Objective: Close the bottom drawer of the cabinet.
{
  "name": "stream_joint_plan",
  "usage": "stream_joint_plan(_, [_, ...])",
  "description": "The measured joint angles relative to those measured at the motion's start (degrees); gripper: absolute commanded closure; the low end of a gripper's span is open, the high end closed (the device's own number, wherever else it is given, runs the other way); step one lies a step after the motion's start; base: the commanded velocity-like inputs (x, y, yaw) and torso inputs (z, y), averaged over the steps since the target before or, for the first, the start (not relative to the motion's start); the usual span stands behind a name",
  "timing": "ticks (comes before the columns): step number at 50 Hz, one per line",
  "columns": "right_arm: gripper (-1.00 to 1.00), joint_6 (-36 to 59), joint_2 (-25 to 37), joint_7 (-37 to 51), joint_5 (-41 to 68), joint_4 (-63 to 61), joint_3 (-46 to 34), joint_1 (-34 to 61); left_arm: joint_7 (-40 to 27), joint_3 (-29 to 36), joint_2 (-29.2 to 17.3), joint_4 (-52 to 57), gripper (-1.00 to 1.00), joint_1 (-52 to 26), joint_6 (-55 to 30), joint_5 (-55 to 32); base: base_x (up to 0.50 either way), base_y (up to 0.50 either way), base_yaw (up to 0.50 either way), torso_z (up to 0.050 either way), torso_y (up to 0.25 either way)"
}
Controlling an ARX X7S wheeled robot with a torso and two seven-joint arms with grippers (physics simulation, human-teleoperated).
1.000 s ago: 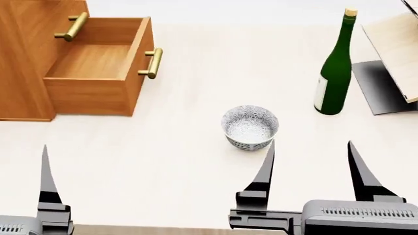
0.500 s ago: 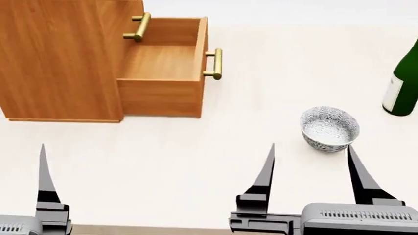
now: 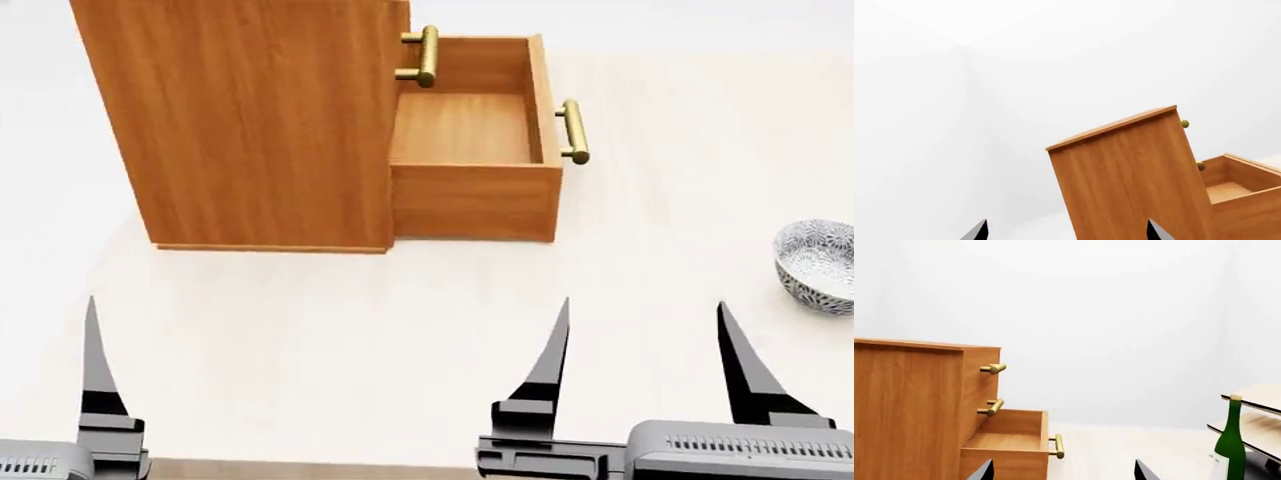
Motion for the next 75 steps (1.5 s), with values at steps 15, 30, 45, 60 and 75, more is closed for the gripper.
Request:
stream_joint_plan(15, [-1.0, -0.47, 0.37, 1.28, 0.84, 0.28, 0.11, -0.1, -0.73, 0.35, -0.54, -0.64, -1.0, -0.1, 0.14, -0.13, 0.0, 0.24, 0.0, 0.0, 0.0])
stream_joint_plan(30, [-1.0, 0.45, 0.28, 2.36, 2.35, 0.25, 0.74, 0.27, -1.36, 0.64, -0.89, -1.14, -1.0, -0.13, 0.3, -0.54, 0.06, 0.0, 0.0, 0.0, 0.0])
stream_joint_plan(45, [-1.0, 1.17, 0.53, 2.2, 5.53, -0.08, 1.54, 0.47, -1.83, 1.07, -1.24, -1.21, -1.0, -0.31, 0.07, -0.77, 0.5, 0.0, 0.0, 0.0, 0.0])
stream_joint_plan(60, [-1.0, 1.67, 1.23, 2.71, 6.79, -0.54, 1.34, 0.72, -2.23, 1.28, -1.55, -0.8, -1.0, -0.34, -0.35, -1.07, 0.5, 0.0, 0.0, 0.0, 0.0])
stream_joint_plan(75, [-1.0, 0.88, 1.88, 3.19, 7.08, 0.05, 0.77, 0.46, -2.35, 1.72, -2.05, -0.81, -1.0, 0.01, -0.11, -1.69, 0.5, 0.0, 0.0, 0.0, 0.001])
